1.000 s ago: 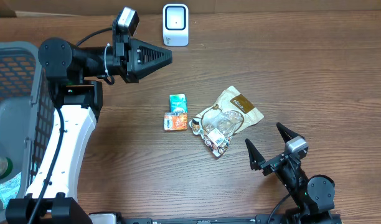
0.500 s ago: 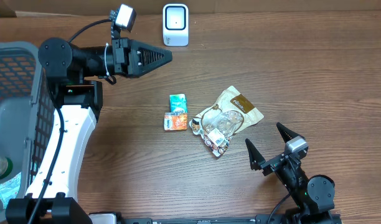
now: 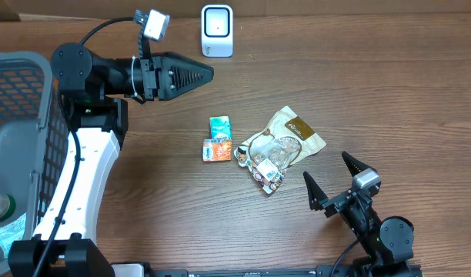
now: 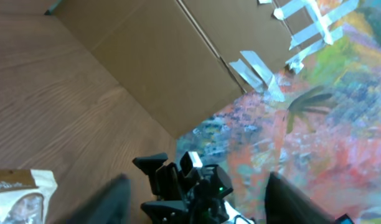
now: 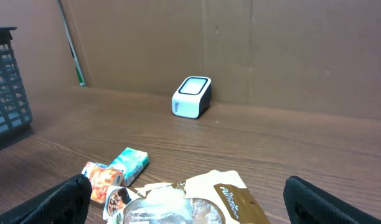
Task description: Scan the item barcode
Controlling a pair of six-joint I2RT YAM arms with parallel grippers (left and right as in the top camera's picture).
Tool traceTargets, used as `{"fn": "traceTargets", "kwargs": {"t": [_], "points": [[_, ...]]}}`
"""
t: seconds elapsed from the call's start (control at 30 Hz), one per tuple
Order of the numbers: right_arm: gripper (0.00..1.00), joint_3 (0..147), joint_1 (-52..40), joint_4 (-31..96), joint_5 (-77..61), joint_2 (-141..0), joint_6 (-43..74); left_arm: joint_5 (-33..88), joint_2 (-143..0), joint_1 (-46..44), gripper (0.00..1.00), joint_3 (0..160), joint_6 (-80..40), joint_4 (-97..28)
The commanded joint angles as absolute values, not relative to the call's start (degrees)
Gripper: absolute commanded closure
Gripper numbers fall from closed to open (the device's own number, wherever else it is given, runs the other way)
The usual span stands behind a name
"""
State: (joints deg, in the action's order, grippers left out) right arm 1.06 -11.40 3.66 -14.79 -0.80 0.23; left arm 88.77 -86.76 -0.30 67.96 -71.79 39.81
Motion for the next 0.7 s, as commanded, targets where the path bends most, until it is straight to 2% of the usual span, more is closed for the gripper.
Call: {"fn": "traceTargets", "kwargs": {"t": [0.0,0.07,0.23,0.67], "points": [[0.0,0.45,-11.62,3.38,-14.68,-0.16,0.45,90.52,-87.18,-0.3,0.18,68.51,-69.38,40.1],[0.0,0.45,-11.62,3.38,-14.68,-0.16,0.45,90.52,-87.18,-0.3,0.0,68.51,-69.38,40.1],[0.0,0.45,-11.62,3.38,-14.68,-0.16,0.45,90.54,-87.18,-0.3,0.0,68.51,-65.49,41.52],[0.0,0.45,-11.62,3.38,-14.68,-0.16,0.45,90.56,-87.64,3.07,0.0,68.51,-64.25,41.54]]}}
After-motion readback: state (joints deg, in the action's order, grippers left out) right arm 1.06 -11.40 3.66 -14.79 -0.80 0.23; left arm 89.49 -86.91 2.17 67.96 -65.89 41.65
